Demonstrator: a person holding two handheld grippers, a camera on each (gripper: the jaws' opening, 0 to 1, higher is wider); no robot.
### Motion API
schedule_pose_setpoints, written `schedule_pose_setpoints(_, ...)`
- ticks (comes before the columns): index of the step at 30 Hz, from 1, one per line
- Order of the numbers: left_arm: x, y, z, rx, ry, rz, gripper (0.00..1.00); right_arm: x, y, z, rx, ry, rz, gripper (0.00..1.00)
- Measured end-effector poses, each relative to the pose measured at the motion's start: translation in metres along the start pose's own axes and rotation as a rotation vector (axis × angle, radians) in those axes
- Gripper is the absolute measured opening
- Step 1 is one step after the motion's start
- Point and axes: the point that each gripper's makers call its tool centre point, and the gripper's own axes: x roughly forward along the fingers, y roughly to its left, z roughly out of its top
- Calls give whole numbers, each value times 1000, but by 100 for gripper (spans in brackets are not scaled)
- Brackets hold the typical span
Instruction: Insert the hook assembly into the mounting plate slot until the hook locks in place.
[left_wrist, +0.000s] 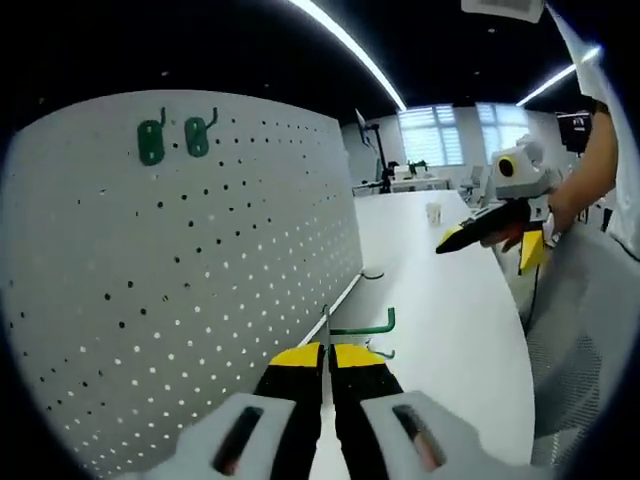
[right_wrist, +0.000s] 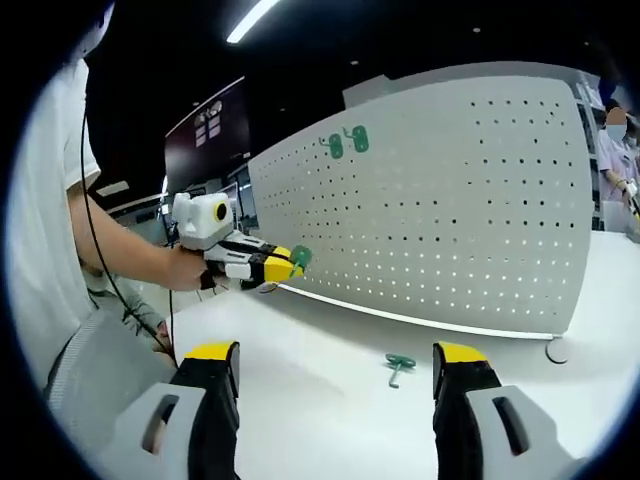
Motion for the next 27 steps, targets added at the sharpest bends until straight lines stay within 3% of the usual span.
schedule_pose_setpoints(13,-27,-5,23,-71,-107,69,1,-2,4,10,0,-44,10,77)
schedule_pose_setpoints(27,-51,-6,59,-135,-251,158,2,-5,8,24,-11,-107,24,76)
